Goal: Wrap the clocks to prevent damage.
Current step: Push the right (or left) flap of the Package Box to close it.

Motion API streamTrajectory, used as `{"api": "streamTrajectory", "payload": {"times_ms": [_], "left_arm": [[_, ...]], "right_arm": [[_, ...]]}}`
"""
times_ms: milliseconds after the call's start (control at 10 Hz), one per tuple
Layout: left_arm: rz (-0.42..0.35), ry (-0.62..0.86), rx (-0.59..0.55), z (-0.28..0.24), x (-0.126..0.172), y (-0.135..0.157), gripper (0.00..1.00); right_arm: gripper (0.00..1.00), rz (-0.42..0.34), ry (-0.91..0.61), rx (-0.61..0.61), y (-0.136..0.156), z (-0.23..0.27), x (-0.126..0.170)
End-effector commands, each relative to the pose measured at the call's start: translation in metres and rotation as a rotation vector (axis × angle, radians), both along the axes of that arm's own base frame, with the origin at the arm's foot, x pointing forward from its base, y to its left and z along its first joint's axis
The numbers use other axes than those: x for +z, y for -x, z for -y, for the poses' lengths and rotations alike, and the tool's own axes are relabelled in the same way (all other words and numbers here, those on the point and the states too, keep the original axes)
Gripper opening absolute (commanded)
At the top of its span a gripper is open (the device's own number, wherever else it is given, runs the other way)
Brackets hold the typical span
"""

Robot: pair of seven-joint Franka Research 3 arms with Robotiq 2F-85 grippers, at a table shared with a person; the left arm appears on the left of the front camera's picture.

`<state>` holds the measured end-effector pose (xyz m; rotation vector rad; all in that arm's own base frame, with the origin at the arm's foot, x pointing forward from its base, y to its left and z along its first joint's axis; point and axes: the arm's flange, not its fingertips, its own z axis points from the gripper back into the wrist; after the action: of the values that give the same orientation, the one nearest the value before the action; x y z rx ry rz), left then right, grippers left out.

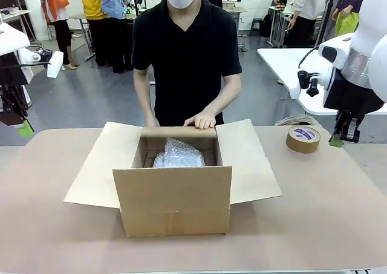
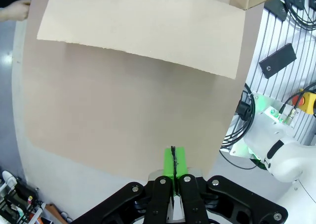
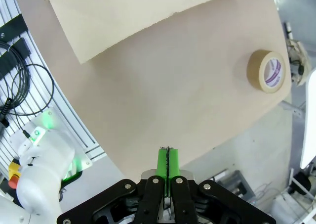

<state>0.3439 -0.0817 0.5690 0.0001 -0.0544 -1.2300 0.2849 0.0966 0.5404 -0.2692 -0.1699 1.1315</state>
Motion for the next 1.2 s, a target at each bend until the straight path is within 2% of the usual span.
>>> {"api": "streamTrajectory", "payload": {"times_ms": [0, 1100], "left_arm": [[0.010, -0.007, 0.004, -0.0013, 0.0009, -0.0003, 0.00], [0.010, -0.007, 0.004, -0.0013, 0.0009, -0.0003, 0.00]], "right_arm": [[0.01, 0.005, 0.004, 0.002, -0.0007, -0.0002, 0.0000], [0.01, 0.005, 0.004, 0.002, -0.0007, -0.0002, 0.0000]]}}
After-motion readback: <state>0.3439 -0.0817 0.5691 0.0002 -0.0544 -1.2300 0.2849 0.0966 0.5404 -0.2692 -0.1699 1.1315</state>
